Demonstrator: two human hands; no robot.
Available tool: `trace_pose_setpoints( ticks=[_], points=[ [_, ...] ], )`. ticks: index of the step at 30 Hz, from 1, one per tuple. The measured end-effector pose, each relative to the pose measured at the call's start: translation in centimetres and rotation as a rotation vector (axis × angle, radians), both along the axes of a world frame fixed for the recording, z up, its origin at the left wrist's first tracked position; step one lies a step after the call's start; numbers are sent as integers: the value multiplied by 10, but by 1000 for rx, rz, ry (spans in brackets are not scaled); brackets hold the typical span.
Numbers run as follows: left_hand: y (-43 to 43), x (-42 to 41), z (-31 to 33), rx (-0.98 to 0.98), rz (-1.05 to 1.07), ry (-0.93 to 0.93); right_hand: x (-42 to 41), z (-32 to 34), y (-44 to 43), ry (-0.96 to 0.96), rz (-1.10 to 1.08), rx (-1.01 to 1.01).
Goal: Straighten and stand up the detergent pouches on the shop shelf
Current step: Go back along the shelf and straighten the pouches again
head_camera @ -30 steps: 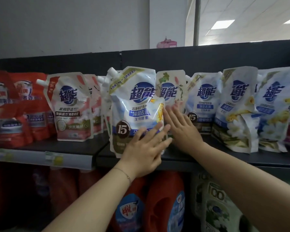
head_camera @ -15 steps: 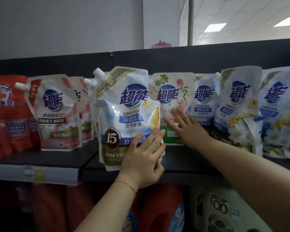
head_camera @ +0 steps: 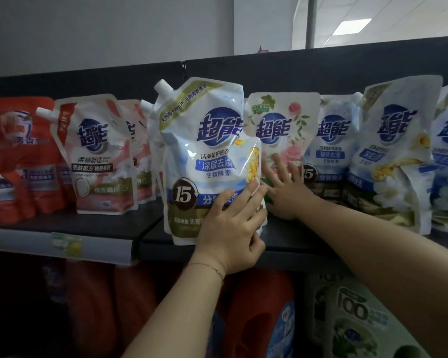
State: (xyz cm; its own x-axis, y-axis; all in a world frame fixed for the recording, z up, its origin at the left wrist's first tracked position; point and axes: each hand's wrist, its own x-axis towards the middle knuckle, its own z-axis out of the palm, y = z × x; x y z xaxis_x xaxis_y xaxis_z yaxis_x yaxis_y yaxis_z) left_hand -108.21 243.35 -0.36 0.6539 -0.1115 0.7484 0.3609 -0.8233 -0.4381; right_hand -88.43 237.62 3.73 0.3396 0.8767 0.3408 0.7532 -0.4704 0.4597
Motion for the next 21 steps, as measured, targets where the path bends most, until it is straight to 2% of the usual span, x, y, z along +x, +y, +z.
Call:
trace_pose_setpoints(
  ticks=[8, 17, 21],
  points=[
    [1, 1, 0, -1, -5, 2, -1, 8, 22, 82, -142, -142],
    [1, 1, -2, -39, -57, -19, -4, 6, 21, 117, -121, -123],
    [0, 1, -2, -48, -61, -10, -12, 8, 19, 211, -125, -93]
  ],
)
